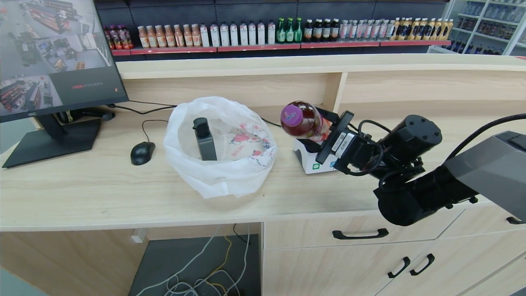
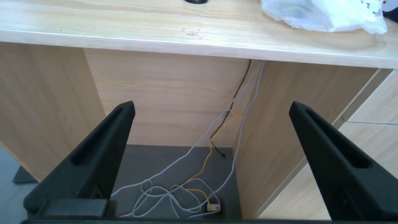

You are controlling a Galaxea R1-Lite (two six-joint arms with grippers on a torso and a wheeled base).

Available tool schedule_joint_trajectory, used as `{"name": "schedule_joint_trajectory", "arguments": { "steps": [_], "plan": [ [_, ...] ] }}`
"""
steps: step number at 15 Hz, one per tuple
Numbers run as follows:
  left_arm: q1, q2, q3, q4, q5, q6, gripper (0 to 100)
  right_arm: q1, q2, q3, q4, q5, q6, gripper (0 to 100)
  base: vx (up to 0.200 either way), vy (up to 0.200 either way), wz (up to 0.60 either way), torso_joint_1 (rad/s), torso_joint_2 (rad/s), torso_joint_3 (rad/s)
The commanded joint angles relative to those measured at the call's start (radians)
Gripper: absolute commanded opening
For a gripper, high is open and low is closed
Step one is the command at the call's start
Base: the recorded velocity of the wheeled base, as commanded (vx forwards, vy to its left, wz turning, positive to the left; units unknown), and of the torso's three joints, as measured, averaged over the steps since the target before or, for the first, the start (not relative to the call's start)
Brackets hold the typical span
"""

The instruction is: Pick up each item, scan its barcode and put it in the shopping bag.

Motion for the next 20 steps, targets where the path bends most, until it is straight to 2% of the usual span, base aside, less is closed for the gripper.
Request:
{"name": "schedule_joint_trajectory", "arguments": {
  "steps": [1,7,20],
  "plan": [
    [0.0,0.0,0.0,0.0,0.0,0.0,100,-0.011,0.003,-0.003,-0.001,0.005,-0.007,0,0.0,0.0,0.0,0.0,0.0,0.0],
    [0.0,0.0,0.0,0.0,0.0,0.0,100,-0.093,0.011,-0.018,-0.001,0.055,-0.013,0,0.0,0.0,0.0,0.0,0.0,0.0],
    [0.0,0.0,0.0,0.0,0.0,0.0,100,-0.088,0.005,-0.001,-0.001,0.065,-0.036,0,0.0,0.0,0.0,0.0,0.0,0.0]
  ]
}}
